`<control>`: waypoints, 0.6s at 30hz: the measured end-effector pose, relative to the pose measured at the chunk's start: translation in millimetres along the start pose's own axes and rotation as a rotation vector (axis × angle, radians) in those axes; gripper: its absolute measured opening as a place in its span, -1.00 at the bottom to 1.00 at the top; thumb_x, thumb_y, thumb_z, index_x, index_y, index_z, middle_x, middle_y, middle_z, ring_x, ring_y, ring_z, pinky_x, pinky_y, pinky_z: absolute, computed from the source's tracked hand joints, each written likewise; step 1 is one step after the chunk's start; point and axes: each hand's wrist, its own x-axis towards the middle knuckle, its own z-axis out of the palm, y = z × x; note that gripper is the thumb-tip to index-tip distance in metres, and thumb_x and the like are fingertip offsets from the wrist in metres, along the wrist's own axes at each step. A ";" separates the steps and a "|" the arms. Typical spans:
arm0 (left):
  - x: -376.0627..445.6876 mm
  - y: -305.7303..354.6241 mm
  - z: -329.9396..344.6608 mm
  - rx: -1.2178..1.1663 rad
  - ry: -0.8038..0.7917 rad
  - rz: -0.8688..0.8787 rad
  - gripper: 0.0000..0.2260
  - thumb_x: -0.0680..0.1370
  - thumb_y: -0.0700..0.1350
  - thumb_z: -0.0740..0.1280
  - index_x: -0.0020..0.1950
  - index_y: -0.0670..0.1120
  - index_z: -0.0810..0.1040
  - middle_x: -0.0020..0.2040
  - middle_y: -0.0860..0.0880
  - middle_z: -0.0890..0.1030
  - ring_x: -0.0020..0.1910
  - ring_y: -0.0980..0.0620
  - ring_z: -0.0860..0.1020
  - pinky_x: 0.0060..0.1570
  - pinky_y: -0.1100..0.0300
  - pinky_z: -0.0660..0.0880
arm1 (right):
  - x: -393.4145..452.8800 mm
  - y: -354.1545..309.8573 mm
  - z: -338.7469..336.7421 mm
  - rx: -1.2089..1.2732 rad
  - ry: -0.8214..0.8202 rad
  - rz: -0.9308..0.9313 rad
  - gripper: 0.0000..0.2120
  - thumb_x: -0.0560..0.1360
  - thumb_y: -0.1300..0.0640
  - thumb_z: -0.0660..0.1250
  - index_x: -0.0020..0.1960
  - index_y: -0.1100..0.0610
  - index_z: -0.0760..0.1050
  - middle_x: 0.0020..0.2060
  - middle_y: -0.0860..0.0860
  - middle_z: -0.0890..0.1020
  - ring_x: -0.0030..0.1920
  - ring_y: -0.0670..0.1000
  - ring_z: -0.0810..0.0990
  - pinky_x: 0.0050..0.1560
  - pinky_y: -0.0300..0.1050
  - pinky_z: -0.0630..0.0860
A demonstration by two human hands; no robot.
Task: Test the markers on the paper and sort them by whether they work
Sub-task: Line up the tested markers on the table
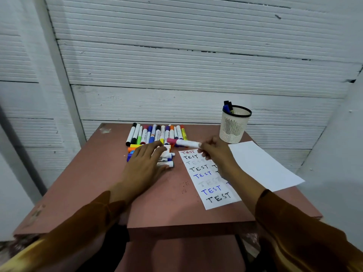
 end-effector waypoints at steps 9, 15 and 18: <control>17.4 27.2 -7.2 0.057 -0.089 0.013 -0.69 0.51 -0.15 0.04 0.10 -0.16 0.51 -0.08 -0.13 0.58 -0.14 -0.15 0.57 -0.06 -0.06 0.49 | -40.3 -8.9 11.0 0.254 -0.274 0.044 -0.84 0.52 0.31 0.26 -0.22 0.16 0.43 -0.38 0.09 0.60 -0.42 -0.06 0.46 -0.37 -0.29 0.39; 11.5 41.8 -7.5 -0.165 -0.137 -0.025 -0.73 0.59 -0.04 0.16 0.24 -0.13 0.44 0.05 -0.12 0.57 -0.04 -0.12 0.53 -0.23 0.13 0.34 | -48.8 1.0 6.1 0.363 -0.363 0.056 -0.85 0.48 0.31 0.31 0.03 0.17 0.48 -0.34 0.02 0.56 -0.38 -0.07 0.46 -0.35 -0.27 0.40; 6.3 41.8 -1.4 -0.201 -0.114 0.015 -0.65 0.58 0.13 0.04 0.20 -0.04 0.41 -0.10 -0.07 0.62 -0.21 -0.07 0.59 -0.42 0.13 0.40 | -52.9 6.1 11.2 0.312 -0.314 0.005 -0.80 0.45 0.40 0.33 0.03 0.22 0.51 -0.36 0.00 0.59 -0.40 -0.07 0.46 -0.39 -0.28 0.40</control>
